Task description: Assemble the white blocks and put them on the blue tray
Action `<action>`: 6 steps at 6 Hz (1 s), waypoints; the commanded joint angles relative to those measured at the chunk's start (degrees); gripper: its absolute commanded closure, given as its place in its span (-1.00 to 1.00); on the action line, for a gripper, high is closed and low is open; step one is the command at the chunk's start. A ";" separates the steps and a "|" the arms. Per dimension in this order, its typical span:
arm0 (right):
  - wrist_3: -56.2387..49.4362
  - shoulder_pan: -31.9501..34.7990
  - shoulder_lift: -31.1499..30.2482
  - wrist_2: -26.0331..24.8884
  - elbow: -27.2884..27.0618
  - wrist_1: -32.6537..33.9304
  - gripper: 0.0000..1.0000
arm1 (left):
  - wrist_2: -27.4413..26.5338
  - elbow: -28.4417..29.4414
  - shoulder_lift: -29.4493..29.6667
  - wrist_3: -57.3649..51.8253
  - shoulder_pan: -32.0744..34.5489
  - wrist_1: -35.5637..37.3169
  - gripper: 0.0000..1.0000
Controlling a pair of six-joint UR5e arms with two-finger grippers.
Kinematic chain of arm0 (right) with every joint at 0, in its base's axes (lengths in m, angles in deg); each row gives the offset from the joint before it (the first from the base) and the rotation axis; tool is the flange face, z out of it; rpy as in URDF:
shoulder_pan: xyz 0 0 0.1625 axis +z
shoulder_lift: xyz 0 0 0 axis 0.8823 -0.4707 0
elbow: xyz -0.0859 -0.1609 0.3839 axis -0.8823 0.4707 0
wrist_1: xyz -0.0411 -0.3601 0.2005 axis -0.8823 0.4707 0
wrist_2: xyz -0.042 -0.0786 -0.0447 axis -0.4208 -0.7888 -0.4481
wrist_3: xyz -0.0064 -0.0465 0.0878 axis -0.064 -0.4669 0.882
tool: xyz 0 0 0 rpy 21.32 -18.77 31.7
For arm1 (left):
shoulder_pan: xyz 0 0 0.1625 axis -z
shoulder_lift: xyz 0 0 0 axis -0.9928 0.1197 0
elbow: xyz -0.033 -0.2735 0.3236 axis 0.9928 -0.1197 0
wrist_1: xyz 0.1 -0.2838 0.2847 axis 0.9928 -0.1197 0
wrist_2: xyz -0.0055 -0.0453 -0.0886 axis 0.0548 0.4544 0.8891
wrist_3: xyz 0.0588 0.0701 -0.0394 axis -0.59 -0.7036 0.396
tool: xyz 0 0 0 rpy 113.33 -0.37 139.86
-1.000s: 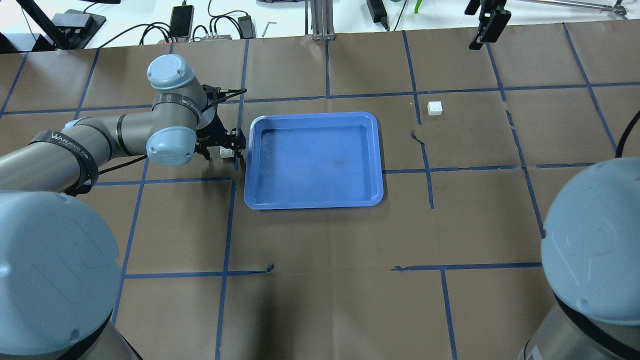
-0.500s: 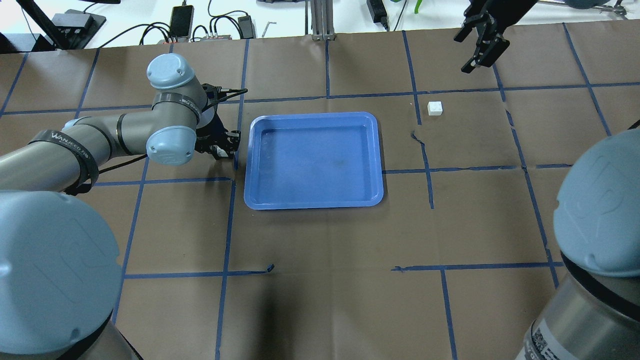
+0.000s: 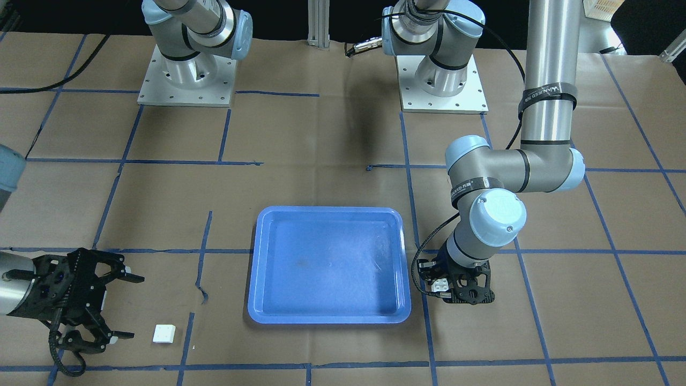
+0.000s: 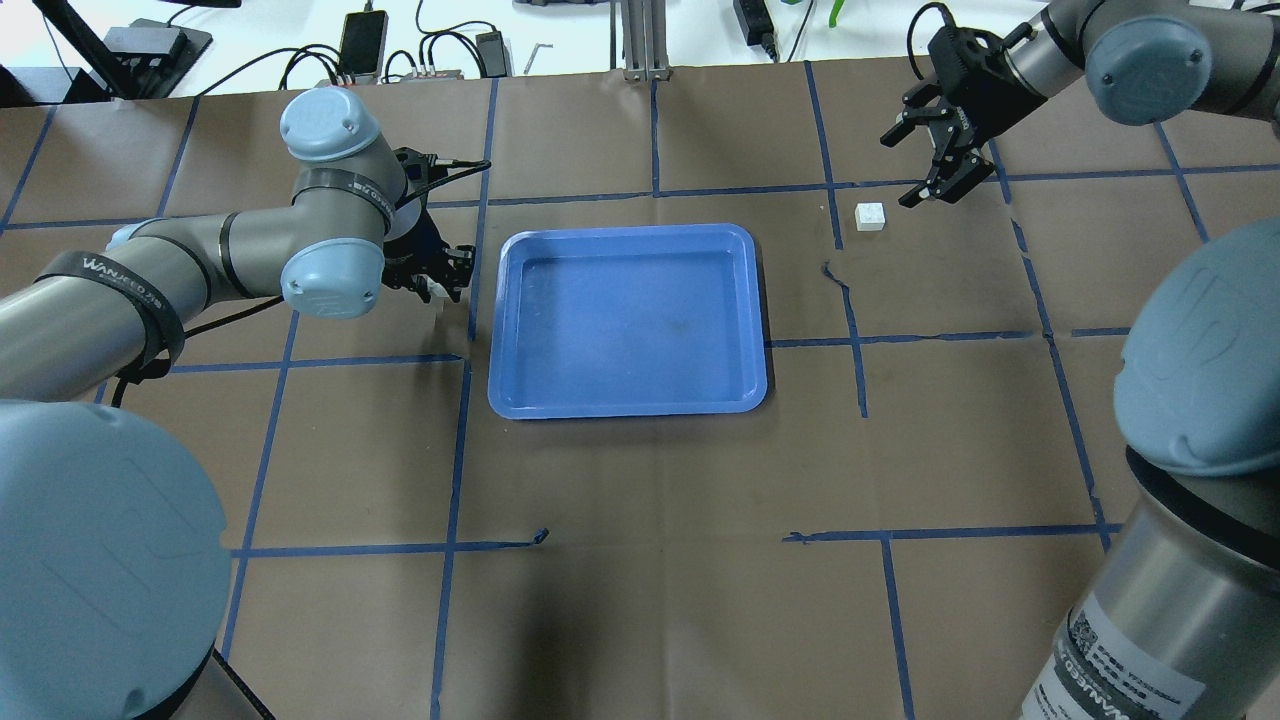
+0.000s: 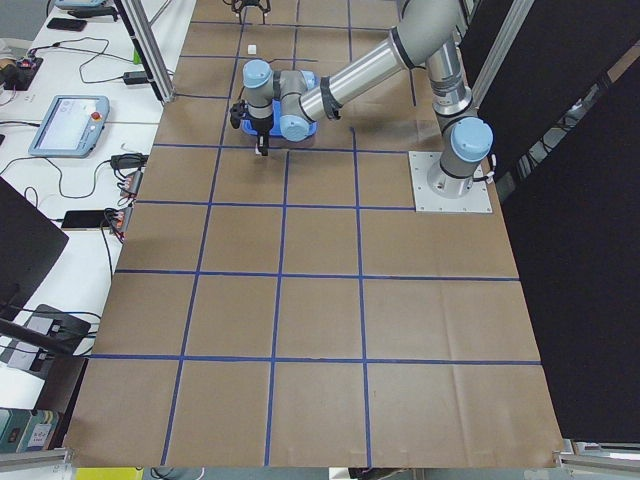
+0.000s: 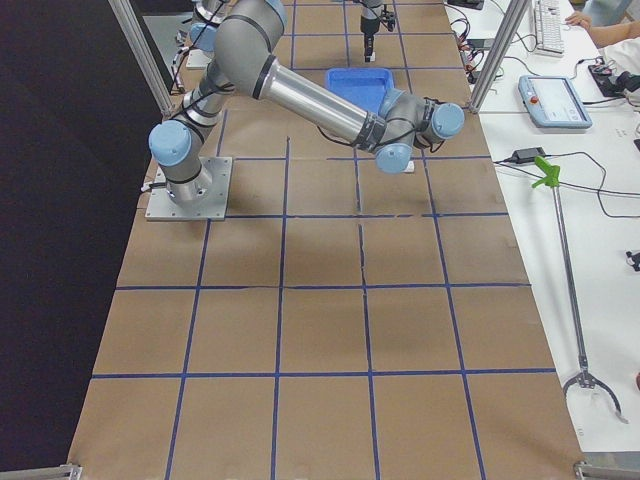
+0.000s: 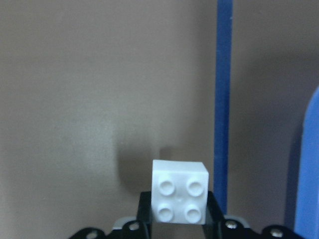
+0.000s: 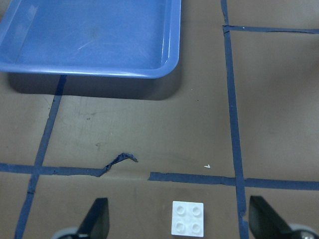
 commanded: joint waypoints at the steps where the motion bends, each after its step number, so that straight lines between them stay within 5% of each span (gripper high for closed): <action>1: -1.37 -0.14 3.99 0.31 -0.40 2.95 -0.99 | 0.20 -1.44 -5.41 -16.15 4.20 -3.24 0.94; 5: -1.11 -0.23 6.82 0.22 -0.32 3.04 -0.91 | -0.24 -0.92 -2.55 -56.10 16.79 -1.33 0.94; 6: -0.85 -0.31 6.82 0.04 -0.32 3.04 -0.42 | -0.15 -0.40 -0.10 -59.81 18.02 2.16 0.93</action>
